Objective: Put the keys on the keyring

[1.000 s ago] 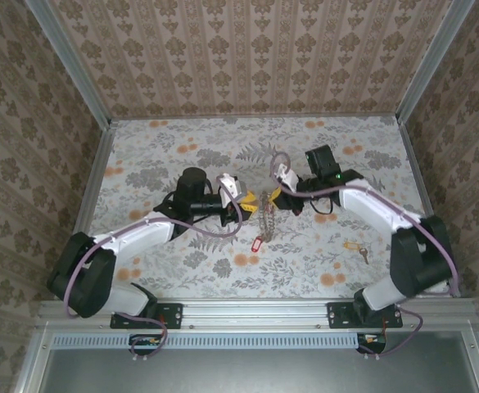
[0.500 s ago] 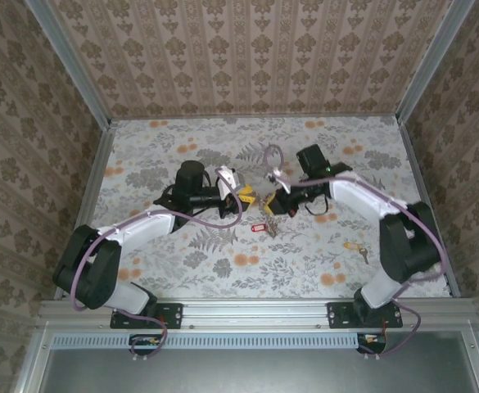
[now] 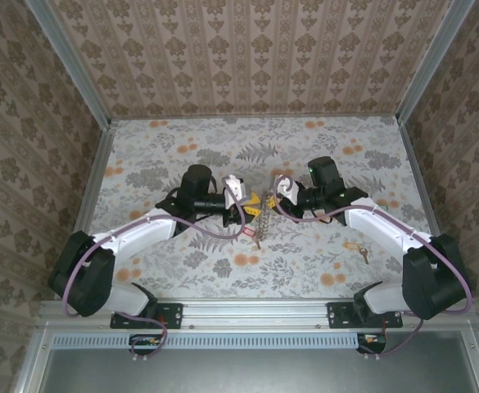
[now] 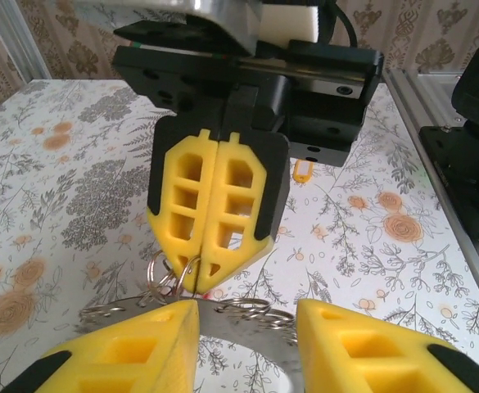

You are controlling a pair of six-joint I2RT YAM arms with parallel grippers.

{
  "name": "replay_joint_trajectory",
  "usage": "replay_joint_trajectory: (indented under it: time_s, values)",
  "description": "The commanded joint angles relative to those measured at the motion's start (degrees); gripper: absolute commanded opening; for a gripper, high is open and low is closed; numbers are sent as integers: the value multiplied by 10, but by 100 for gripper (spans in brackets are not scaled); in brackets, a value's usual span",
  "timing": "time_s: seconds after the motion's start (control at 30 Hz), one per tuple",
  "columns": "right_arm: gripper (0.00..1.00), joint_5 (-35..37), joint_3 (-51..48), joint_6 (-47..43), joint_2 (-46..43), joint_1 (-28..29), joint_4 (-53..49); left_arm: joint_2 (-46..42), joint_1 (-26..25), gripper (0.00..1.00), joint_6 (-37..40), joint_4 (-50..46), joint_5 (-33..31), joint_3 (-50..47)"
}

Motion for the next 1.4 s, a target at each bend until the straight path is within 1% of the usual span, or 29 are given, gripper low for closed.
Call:
replay_joint_trajectory:
  time_s: [0.0, 0.13, 0.3, 0.47, 0.63, 0.83, 1.03, 1.17, 1.23, 1.37]
  values:
    - [0, -23, -8, -26, -17, -2, 23, -2, -4, 37, 15, -10, -13, 9]
    - [0, -32, -3, -42, -19, -2, 7, 3, -5, 37, 10, 26, -24, -3]
    - [0, -45, -4, -47, -18, -2, 5, 18, -5, 38, 31, 4, -15, 15]
    - [0, -56, -3, -46, -15, -2, 2, 32, -12, 37, 43, 2, -13, 18]
    - [0, -68, 4, -50, -8, -2, -13, 41, -14, 36, 43, 21, -25, 16]
    - [0, -73, 14, -55, 2, -2, -27, 51, -15, 36, 39, 38, -25, 17]
    - [0, -69, 19, -57, 9, -2, -35, 44, -16, 36, 31, 55, -30, 10]
    - [0, -70, 22, -57, 11, -2, -36, 43, -16, 33, 34, 45, -24, 10]
    - [0, -74, 24, -54, 12, -2, -36, 46, -17, 28, 43, 29, -20, 17]
    - [0, -79, 23, -48, 11, -3, -32, 51, -18, 26, 56, 3, -18, 24]
